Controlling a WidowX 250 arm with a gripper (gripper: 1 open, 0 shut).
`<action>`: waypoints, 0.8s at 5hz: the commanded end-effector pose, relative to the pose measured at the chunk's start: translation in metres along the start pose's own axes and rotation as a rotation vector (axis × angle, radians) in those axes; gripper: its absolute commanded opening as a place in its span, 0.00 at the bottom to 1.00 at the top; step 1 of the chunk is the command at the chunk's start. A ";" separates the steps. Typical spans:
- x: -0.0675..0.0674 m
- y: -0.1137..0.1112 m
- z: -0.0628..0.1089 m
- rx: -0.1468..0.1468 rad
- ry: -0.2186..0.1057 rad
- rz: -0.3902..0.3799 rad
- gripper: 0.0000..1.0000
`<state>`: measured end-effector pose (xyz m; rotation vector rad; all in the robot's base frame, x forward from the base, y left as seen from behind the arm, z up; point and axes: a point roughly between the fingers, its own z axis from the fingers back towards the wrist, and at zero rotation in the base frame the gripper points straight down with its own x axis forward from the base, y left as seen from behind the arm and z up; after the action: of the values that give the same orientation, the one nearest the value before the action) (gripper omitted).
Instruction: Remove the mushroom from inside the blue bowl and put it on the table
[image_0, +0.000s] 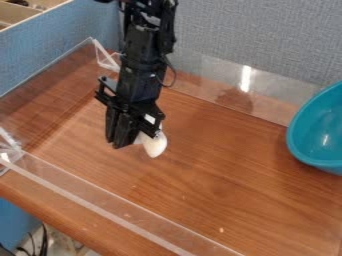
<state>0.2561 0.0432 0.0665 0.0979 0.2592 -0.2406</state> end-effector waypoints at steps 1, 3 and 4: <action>0.005 0.001 0.022 0.023 -0.077 0.002 0.00; 0.006 0.000 0.021 0.027 -0.077 0.004 0.00; 0.011 -0.014 0.016 0.025 -0.077 -0.053 0.00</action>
<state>0.2638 0.0251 0.0670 0.1013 0.2263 -0.3034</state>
